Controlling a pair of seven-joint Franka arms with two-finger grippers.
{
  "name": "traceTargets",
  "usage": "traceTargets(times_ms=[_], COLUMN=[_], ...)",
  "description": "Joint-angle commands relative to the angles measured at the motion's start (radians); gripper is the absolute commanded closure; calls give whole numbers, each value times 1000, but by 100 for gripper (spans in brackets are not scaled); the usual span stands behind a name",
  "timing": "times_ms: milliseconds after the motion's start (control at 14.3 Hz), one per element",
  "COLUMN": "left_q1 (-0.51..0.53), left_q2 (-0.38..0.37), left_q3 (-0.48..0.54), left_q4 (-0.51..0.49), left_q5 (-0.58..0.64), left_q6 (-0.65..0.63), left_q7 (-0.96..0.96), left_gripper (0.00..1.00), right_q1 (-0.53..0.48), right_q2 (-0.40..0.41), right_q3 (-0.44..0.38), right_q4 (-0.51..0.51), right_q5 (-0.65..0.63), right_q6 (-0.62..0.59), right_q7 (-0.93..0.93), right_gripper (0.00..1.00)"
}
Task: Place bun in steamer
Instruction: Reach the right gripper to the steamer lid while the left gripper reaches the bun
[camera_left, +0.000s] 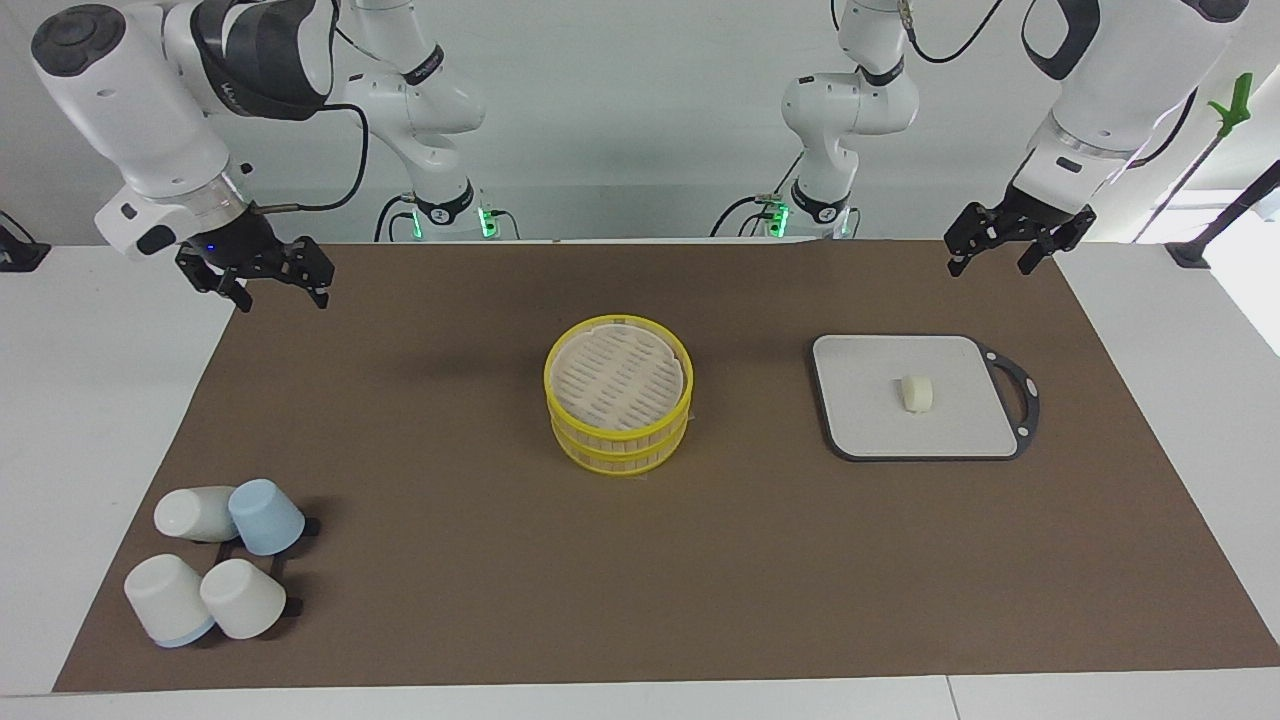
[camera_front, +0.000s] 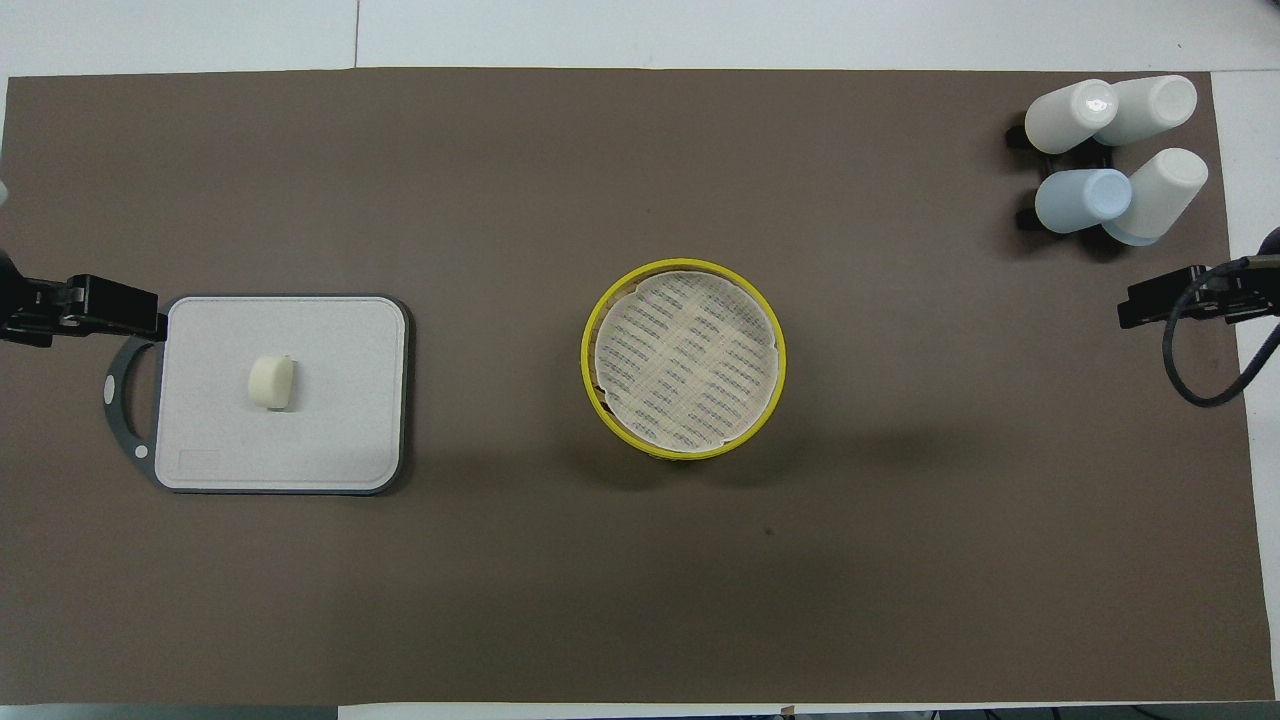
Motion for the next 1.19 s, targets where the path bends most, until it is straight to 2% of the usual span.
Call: traceTargets(times_ms=[0,419,558,767,977,1116], left_q1=[-12,-12,-12,-8,5,40], left_q2=[-6,-6,-6,-20,-60,-81], left_q3=[9,9,9,9,9,9], left_q4=[-1,-1,-1,-30,-184,-310], left_q5=[5,5,5,5,37,41], left_q6=[6,12,16,32,165,280], left_q7=[13,13,13,15,54,158], left_gripper=[0,0,0,0,0,0], right_q1=[-4,7,25,198,361,459], right_q2=[0,-6,-3,46,123,167], right_q3=[3,6,23,28,28,28], right_q4=[-1,-16,-31,-30,-21,-14], right_q5=[-16,-10,3,4,4,5], right_q6=[11,11,49,131,242,304], right_q7=[-30,-19,2,261,471,595], right_gripper=[0,0,2,5,11,12])
